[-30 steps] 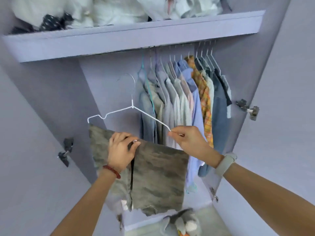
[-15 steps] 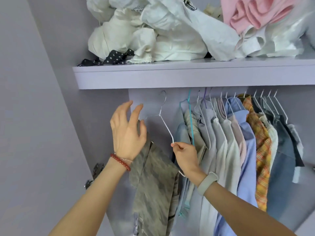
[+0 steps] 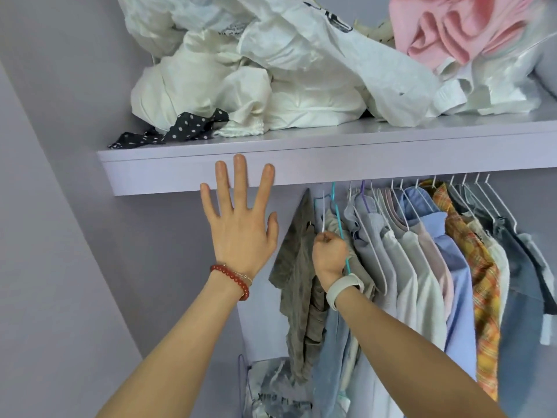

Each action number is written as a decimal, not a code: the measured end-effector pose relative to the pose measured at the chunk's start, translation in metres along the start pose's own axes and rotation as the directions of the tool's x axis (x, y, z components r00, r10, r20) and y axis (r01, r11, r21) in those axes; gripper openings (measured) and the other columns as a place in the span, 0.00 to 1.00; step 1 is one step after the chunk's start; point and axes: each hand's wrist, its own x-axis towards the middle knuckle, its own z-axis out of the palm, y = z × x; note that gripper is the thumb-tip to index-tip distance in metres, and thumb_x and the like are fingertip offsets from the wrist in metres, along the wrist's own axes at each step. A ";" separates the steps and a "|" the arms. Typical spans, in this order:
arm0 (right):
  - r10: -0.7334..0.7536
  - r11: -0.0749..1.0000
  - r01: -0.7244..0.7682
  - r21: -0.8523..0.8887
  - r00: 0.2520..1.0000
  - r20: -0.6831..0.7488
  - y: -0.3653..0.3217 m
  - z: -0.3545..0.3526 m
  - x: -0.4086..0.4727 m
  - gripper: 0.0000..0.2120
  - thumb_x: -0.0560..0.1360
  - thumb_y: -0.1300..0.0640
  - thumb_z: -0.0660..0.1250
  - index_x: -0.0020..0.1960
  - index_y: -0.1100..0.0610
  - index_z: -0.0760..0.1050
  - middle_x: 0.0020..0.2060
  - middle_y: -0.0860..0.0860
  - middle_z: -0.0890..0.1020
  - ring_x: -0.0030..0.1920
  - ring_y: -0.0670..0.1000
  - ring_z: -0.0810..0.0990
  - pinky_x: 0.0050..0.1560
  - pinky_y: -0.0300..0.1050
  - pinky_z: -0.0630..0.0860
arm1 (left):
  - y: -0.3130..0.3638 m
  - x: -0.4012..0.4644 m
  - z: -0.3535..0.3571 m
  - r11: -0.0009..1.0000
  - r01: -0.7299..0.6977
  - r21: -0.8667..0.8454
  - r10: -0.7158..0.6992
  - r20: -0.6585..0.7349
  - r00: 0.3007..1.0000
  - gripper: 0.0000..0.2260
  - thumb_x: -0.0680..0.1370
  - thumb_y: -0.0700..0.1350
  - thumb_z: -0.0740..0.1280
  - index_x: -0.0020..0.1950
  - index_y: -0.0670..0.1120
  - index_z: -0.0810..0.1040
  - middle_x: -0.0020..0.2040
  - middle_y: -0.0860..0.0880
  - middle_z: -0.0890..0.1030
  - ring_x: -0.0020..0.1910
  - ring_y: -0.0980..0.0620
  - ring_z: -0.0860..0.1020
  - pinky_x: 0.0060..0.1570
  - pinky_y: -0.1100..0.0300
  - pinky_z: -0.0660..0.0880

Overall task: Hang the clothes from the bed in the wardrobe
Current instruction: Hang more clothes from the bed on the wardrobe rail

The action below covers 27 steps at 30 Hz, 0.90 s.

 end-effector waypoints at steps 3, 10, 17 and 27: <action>0.016 0.992 -0.013 -0.124 1.000 0.020 0.012 0.000 0.007 0.12 0.74 0.67 0.57 0.33 0.68 0.74 0.39 0.69 0.79 0.42 0.66 0.76 0.36 0.47 0.63 | 0.000 0.000 0.001 1.000 0.004 -0.010 -0.004 -0.007 1.000 0.38 0.72 0.51 0.65 0.75 0.52 0.47 0.74 0.42 0.48 0.73 0.40 0.47 0.68 0.38 0.46; -0.037 0.958 0.085 -0.272 0.983 0.178 0.018 -0.024 0.006 0.11 0.74 0.65 0.56 0.35 0.59 0.72 0.35 0.62 0.76 0.43 0.62 0.76 0.38 0.45 0.66 | 0.005 0.002 -0.005 0.996 0.033 -0.089 -0.032 0.014 0.999 0.35 0.71 0.48 0.65 0.75 0.51 0.53 0.74 0.42 0.49 0.72 0.39 0.47 0.68 0.36 0.47; -0.363 0.844 0.441 -0.306 0.888 0.281 0.034 -0.088 -0.048 0.21 0.76 0.65 0.60 0.68 0.62 0.66 0.65 0.59 0.70 0.64 0.57 0.70 0.62 0.35 0.61 | 0.035 -0.056 -0.005 0.936 0.136 -0.326 -0.097 0.131 0.987 0.29 0.71 0.44 0.63 0.73 0.50 0.61 0.74 0.41 0.55 0.73 0.40 0.51 0.68 0.36 0.47; -0.180 0.644 0.240 -0.726 0.970 0.162 0.131 -0.268 -0.163 0.18 0.70 0.67 0.64 0.59 0.68 0.74 0.59 0.65 0.75 0.60 0.68 0.73 0.59 0.63 0.71 | 0.150 -0.214 -0.026 0.801 0.108 -0.589 0.365 0.623 0.692 0.22 0.67 0.40 0.73 0.61 0.41 0.76 0.65 0.36 0.72 0.64 0.36 0.70 0.58 0.34 0.67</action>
